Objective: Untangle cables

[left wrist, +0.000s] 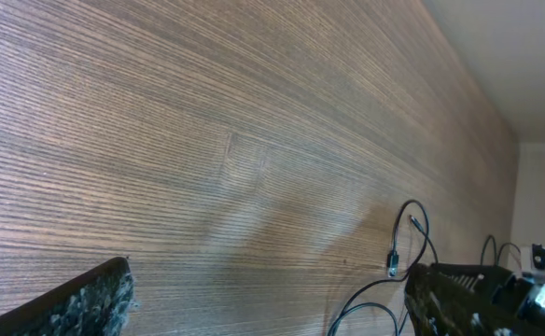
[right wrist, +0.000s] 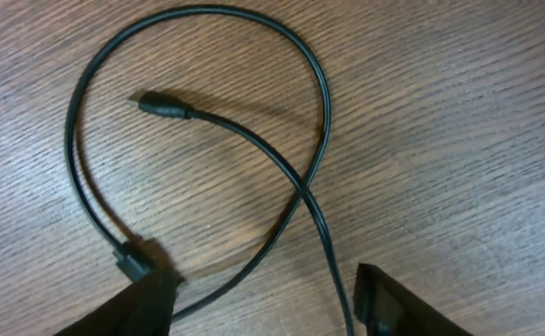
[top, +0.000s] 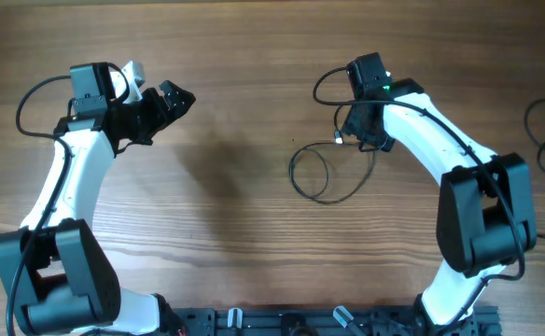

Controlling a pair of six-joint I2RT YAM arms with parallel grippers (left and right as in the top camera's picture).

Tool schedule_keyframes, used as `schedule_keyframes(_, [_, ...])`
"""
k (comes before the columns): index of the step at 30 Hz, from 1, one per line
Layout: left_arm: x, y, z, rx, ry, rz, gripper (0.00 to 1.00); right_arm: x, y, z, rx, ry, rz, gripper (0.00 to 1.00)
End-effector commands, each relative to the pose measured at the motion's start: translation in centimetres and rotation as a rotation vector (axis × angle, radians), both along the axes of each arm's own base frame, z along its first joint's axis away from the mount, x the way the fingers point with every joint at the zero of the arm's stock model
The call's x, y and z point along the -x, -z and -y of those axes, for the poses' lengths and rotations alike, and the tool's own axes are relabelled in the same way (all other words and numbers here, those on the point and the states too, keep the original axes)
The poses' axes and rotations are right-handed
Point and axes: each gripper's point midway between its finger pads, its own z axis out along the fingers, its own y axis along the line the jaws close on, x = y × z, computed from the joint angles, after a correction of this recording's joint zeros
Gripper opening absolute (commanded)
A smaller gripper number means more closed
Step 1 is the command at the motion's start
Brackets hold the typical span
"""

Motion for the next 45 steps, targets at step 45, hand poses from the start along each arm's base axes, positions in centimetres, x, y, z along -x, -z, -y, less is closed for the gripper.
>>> schedule_keyframes(45, [0.0,-1.0,0.0,-0.020,0.041,0.052,0.95,1.9,4.7,-1.6,0.006,0.007,-0.056,0.52])
